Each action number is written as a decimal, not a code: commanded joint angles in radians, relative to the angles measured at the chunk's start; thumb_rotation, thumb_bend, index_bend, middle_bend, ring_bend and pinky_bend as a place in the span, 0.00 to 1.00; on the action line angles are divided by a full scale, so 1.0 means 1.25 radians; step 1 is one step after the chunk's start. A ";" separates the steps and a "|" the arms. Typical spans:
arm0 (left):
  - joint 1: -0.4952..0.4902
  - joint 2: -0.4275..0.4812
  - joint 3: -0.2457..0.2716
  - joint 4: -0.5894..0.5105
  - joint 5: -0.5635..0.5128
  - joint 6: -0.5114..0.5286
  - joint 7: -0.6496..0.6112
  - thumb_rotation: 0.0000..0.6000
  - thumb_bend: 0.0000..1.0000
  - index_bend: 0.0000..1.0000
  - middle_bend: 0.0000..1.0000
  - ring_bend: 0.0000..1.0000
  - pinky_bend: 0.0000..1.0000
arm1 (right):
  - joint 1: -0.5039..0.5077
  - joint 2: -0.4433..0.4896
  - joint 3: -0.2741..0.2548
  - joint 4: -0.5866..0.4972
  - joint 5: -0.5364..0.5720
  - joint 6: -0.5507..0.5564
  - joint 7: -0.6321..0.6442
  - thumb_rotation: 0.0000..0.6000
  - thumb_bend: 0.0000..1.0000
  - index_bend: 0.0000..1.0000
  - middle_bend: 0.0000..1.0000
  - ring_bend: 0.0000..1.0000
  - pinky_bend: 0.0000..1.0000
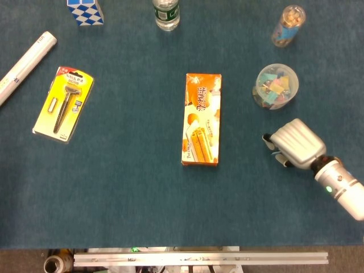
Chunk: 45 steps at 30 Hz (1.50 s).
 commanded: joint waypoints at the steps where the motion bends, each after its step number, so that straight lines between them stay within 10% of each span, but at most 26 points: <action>1: 0.000 0.000 0.000 0.001 0.000 0.000 -0.001 1.00 0.24 0.15 0.18 0.19 0.13 | 0.002 -0.003 0.000 0.001 0.003 -0.001 -0.003 1.00 0.27 0.55 0.97 1.00 1.00; 26: 0.001 -0.004 -0.002 0.014 -0.005 -0.001 -0.010 1.00 0.24 0.15 0.18 0.19 0.13 | 0.012 -0.011 -0.007 0.006 0.040 0.005 -0.013 1.00 0.30 0.64 0.97 1.00 1.00; 45: 0.009 0.003 0.003 -0.001 0.005 0.011 0.001 1.00 0.24 0.15 0.18 0.19 0.13 | 0.084 0.010 0.084 -0.150 -0.009 0.058 0.097 1.00 0.30 0.64 0.98 1.00 1.00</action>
